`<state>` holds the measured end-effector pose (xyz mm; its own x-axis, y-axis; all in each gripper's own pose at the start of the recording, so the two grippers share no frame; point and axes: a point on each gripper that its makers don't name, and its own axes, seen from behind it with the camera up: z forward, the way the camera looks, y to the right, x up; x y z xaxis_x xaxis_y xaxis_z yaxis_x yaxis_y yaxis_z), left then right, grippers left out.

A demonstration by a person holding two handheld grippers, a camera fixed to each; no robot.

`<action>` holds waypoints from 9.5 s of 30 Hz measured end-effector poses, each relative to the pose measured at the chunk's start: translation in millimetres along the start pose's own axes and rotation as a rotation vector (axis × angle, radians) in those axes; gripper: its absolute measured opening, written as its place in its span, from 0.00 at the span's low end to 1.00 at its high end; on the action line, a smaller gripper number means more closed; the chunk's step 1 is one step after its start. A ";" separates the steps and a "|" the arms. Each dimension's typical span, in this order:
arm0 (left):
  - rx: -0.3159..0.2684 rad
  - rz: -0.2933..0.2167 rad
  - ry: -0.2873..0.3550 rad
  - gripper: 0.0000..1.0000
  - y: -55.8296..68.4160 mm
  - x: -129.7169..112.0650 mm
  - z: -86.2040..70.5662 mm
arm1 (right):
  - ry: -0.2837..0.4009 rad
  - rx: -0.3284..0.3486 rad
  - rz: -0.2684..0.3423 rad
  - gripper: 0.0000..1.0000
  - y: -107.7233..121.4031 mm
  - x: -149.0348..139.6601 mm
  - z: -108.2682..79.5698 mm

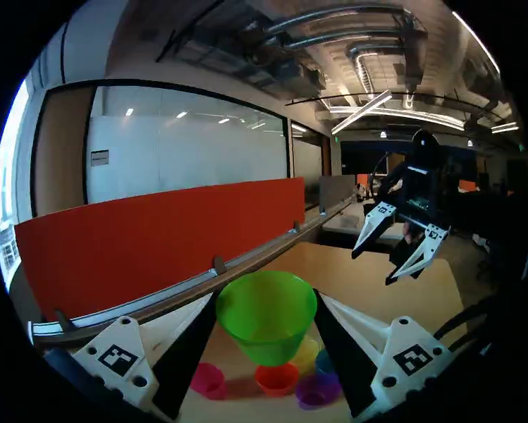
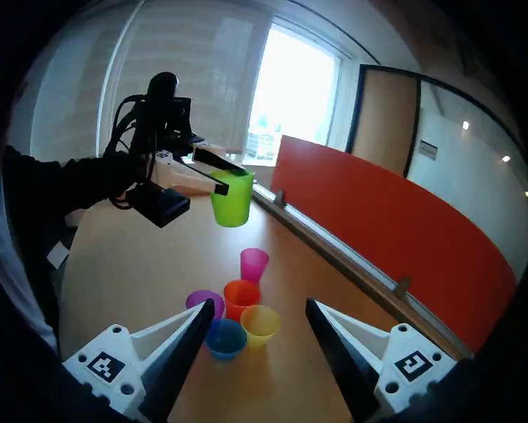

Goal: Pour water

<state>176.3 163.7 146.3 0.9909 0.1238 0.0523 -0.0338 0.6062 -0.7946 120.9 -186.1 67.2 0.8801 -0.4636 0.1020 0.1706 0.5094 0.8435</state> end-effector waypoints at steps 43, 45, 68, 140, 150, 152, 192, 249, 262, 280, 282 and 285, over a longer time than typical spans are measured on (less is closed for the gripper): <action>0.008 0.008 0.022 0.91 1.8 9.6 -6.7 | -0.086 0.075 0.019 1.00 -15.0 -48.8 42.6; 0.009 0.009 0.022 0.91 1.7 8.9 -7.0 | -0.094 0.083 0.024 1.00 -17.0 -53.7 45.3; 0.006 0.017 -0.001 0.91 2.5 -0.8 -6.3 | -0.229 0.192 0.029 1.00 -46.0 -108.1 83.8; 0.017 0.008 -0.017 0.90 -4.7 -15.4 -7.9 | -0.100 0.169 0.114 0.92 -55.2 -97.9 114.9; 0.018 0.008 -0.021 0.91 -3.4 -14.3 -5.1 | 0.015 0.126 0.108 0.92 -36.1 -50.2 99.4; 0.016 0.003 -0.022 0.91 -2.1 -14.0 -4.7 | 0.040 0.113 0.115 0.92 -30.8 -40.7 96.4; -0.010 -0.016 -0.005 0.90 23.2 -9.0 0.5 | 0.370 0.028 0.115 0.93 -8.0 68.2 66.5; -0.046 -0.020 0.013 0.91 65.3 -22.9 -7.0 | 0.340 -0.022 -0.099 0.91 1.9 101.3 49.4; -0.058 -0.020 0.019 0.90 71.7 -23.0 -5.8 | 0.339 -0.027 -0.180 0.92 4.1 115.2 48.2; -0.055 -0.022 0.030 0.91 73.8 -21.1 -7.9 | 0.319 -0.033 -0.272 0.92 3.1 127.2 52.9; -0.055 -0.022 0.031 0.91 74.8 -21.1 -8.3 | 0.316 -0.034 -0.284 0.91 3.3 128.2 53.5; -0.055 -0.017 0.030 0.91 76.5 -22.5 -8.6 | 0.312 -0.034 -0.304 0.91 2.5 130.1 54.4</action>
<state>152.5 200.5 79.1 0.9948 0.0900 0.0483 -0.0109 0.5637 -0.8259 211.7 -284.6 111.4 0.8785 -0.3572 -0.3172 0.4526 0.4095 0.7921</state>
